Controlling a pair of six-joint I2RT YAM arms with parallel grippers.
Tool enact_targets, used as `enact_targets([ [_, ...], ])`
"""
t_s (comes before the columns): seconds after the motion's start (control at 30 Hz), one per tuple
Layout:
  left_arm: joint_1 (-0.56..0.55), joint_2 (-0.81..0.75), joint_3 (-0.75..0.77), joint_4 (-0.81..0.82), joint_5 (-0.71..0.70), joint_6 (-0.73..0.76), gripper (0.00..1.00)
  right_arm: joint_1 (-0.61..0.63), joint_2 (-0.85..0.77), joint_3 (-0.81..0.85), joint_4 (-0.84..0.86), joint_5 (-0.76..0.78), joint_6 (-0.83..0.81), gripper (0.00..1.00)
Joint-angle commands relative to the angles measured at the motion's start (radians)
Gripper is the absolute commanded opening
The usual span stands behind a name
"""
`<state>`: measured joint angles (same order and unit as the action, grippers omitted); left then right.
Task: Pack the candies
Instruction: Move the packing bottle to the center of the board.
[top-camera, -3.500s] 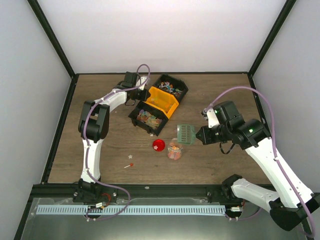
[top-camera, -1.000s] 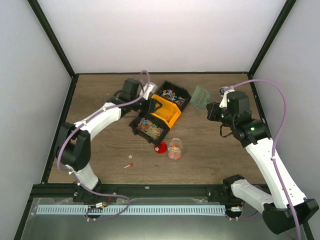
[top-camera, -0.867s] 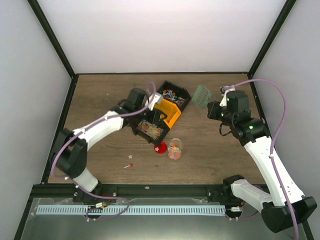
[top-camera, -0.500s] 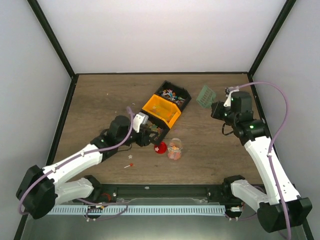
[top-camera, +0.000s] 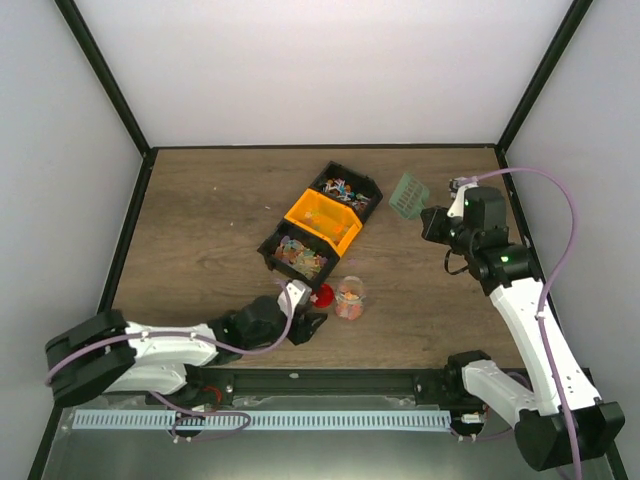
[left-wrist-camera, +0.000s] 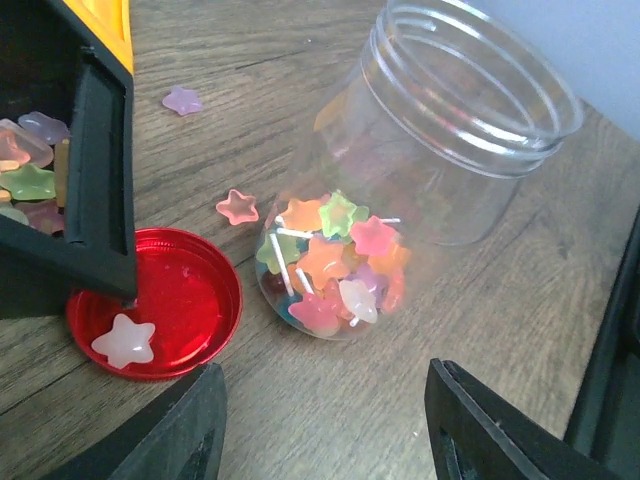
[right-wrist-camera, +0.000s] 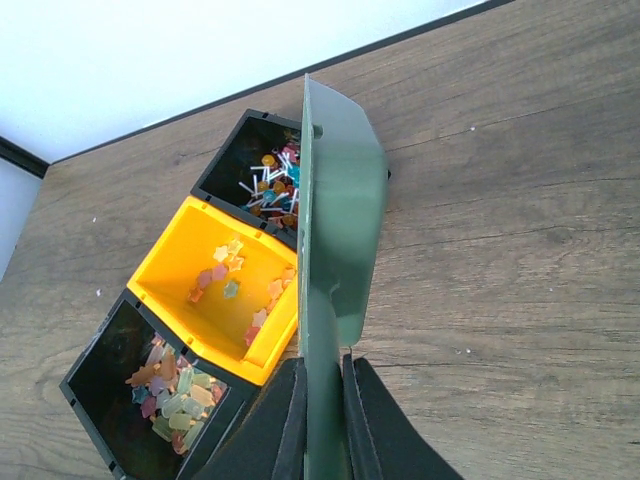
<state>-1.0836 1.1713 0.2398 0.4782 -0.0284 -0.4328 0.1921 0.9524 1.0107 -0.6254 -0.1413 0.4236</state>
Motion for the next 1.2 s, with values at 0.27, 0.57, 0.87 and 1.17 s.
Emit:
enact_targets([
  [0.27,-0.062,0.295,0.122,0.223,-0.118,0.070,0.61,-0.011,-0.032,0.022,-0.013,-0.015,-0.026,0.01],
  [0.57,-0.053,0.383,0.219,0.182,-0.117,0.127,0.62,-0.011,-0.038,0.027,-0.022,-0.008,-0.033,0.01],
  [0.87,-0.034,0.495,0.292,0.204,-0.031,0.149,0.62,-0.011,-0.038,0.042,-0.033,0.005,-0.042,0.01],
  [1.17,-0.034,0.482,0.285,0.200,0.061,0.139,0.66,-0.011,-0.028,0.041,-0.010,-0.060,-0.035,0.01],
])
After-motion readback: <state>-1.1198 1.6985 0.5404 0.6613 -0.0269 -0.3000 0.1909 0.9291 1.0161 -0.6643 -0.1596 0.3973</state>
